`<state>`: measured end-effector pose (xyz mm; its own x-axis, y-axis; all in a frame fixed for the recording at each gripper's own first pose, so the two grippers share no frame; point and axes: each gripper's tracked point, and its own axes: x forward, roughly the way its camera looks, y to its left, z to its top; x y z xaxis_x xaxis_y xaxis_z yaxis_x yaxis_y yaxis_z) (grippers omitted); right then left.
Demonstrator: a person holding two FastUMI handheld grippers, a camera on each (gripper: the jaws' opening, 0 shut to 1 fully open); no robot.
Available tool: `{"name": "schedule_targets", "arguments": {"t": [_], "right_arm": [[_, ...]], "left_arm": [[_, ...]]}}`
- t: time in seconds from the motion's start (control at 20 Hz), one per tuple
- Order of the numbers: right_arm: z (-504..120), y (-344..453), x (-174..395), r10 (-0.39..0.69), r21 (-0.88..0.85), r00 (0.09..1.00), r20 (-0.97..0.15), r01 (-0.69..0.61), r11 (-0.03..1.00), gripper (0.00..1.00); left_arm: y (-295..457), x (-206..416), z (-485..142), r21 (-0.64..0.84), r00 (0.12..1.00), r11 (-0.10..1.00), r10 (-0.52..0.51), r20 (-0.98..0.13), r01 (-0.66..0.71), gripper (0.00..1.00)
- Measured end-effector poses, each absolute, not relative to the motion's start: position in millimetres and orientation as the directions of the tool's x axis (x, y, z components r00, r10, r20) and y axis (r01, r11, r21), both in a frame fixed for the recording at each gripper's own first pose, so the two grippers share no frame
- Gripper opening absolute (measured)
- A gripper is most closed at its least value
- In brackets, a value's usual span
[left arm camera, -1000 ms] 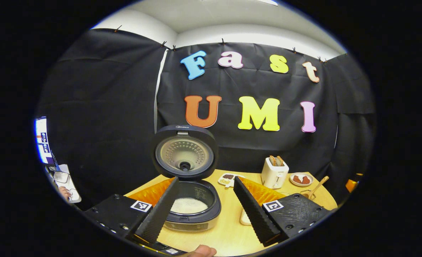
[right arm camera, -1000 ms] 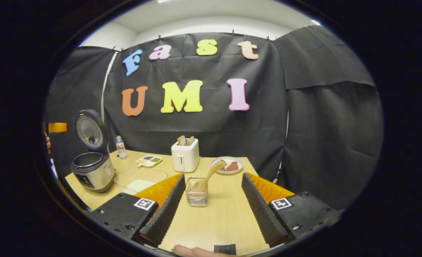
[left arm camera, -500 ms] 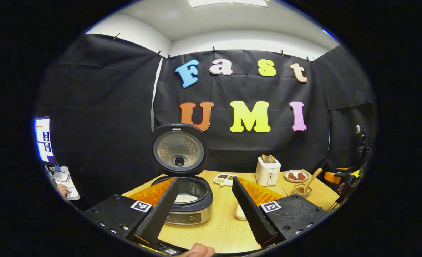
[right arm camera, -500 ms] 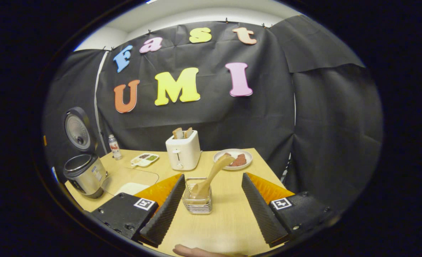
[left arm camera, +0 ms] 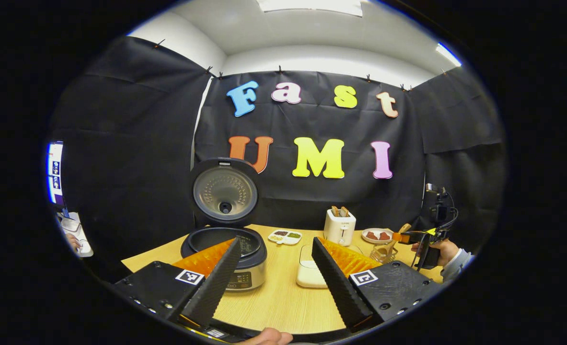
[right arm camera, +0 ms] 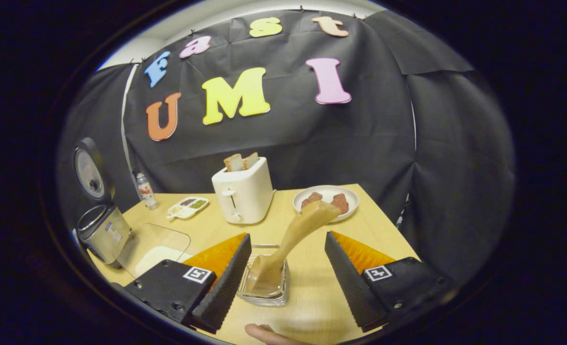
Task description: Close the left gripper, press the button to open the rice cooker; take a wooden spoon from the chopstick holder with the right hand, scoop a spoonful of rice and pour it into the rice cooker, then put the wooden spoon back into the chopstick holder.
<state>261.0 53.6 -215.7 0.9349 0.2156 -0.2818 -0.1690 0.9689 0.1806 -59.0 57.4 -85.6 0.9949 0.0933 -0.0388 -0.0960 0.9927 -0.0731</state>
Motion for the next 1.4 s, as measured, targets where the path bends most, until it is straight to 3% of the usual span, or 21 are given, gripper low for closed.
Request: {"name": "schedule_targets", "arguments": {"t": [0.15, 0.25, 0.35, 0.5, 0.55, 0.6, 0.85, 1.1, 1.15, 1.4], "right_arm": [[-222.3, 60.5, 281.9, 0.241, 0.234, 0.927, -0.286, -0.177, 0.956, 0.99], [-232.4, 65.3, 289.2, 0.263, 0.290, 0.906, -0.330, -0.168, 0.942, 0.88], [-236.4, 67.8, 294.0, 0.284, 0.353, 0.897, -0.339, -0.158, 0.922, 0.85], [-231.3, 61.5, 299.1, 0.267, 0.386, 0.916, -0.299, -0.140, 0.912, 0.49], [-231.7, 67.9, 295.7, 0.287, 0.401, 0.911, -0.297, -0.153, 0.903, 0.30], [-229.0, 72.5, 291.9, 0.301, 0.411, 0.906, -0.298, -0.163, 0.897, 0.24], [-213.7, 75.2, 284.1, 0.256, 0.309, 0.916, -0.310, -0.157, 0.938, 0.15], [-165.1, 80.7, 264.3, 0.222, 0.223, 0.952, -0.209, -0.174, 0.959, 0.09], [-152.9, 82.1, 258.8, 0.211, 0.204, 0.960, -0.186, -0.172, 0.964, 0.13], [-106.1, 121.0, 225.6, 0.255, 0.174, 0.961, -0.109, -0.234, 0.957, 0.11]], "left_arm": [[56.6, -60.3, -92.7, -0.039, 0.995, 0.995, 0.091, -0.050, -0.093, 0.95], [53.4, -59.9, -95.2, -0.030, 0.995, 0.996, 0.081, -0.050, -0.083, 0.95], [51.7, -60.7, -96.4, -0.032, 0.996, 0.997, 0.071, -0.051, -0.072, 0.95], [46.6, -62.5, -96.3, -0.032, 0.999, 0.999, 0.035, -0.033, -0.037, 0.95], [46.2, -64.3, -96.9, -0.038, 0.999, 0.999, 0.026, -0.028, -0.027, 0.95], [46.6, -65.2, -97.8, -0.044, 0.999, 0.999, 0.022, -0.025, -0.023, 0.95], [48.6, -74.7, -105.7, -0.036, 1.000, 0.999, 0.010, -0.021, -0.011, 0.95], [48.6, -80.8, -116.1, -0.024, 0.999, 1.000, -0.005, -0.035, 0.004, 0.95], [49.8, -80.9, -116.7, -0.023, 0.999, 1.000, -0.006, -0.040, 0.005, 0.95], [60.1, -86.9, -118.8, -0.018, 0.999, 1.000, 0.001, -0.035, -0.001, 0.95]]}}
